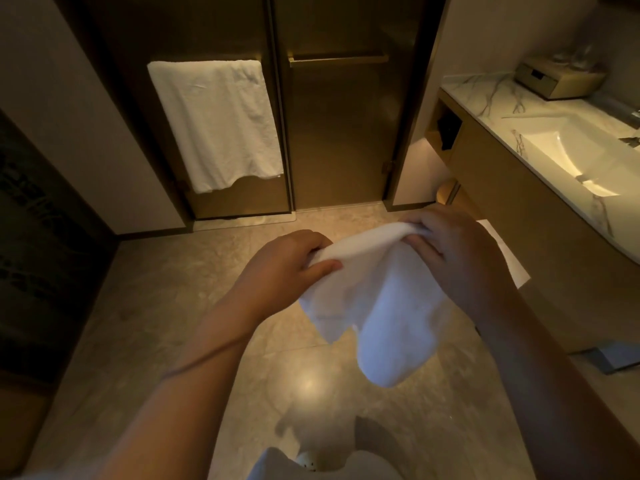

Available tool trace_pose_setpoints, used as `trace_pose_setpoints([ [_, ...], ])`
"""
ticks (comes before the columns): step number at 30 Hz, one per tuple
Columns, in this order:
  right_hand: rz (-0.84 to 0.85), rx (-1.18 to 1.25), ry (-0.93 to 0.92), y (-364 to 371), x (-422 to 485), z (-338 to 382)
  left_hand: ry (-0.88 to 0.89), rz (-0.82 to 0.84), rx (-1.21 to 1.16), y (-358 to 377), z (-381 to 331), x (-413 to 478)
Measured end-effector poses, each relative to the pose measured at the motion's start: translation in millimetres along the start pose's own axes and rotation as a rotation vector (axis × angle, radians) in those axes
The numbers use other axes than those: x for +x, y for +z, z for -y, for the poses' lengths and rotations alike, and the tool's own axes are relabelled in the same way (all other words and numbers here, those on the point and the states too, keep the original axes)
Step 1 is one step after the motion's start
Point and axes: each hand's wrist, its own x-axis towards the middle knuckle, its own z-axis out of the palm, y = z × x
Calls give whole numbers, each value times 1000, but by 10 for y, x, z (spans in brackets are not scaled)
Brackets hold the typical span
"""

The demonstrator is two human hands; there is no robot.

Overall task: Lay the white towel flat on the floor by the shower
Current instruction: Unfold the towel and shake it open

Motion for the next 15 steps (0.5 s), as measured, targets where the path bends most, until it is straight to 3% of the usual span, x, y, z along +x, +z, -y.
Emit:
trace_pose_setpoints([
  [3, 37, -17, 22, -17, -14, 13, 24, -49, -19, 30, -56, 13],
  [7, 221, 28, 13, 86, -78, 158, 103, -52, -15, 39, -162, 43],
  [15, 167, 104, 63, 224, -141, 258, 24, -31, -42, -102, -21, -48],
])
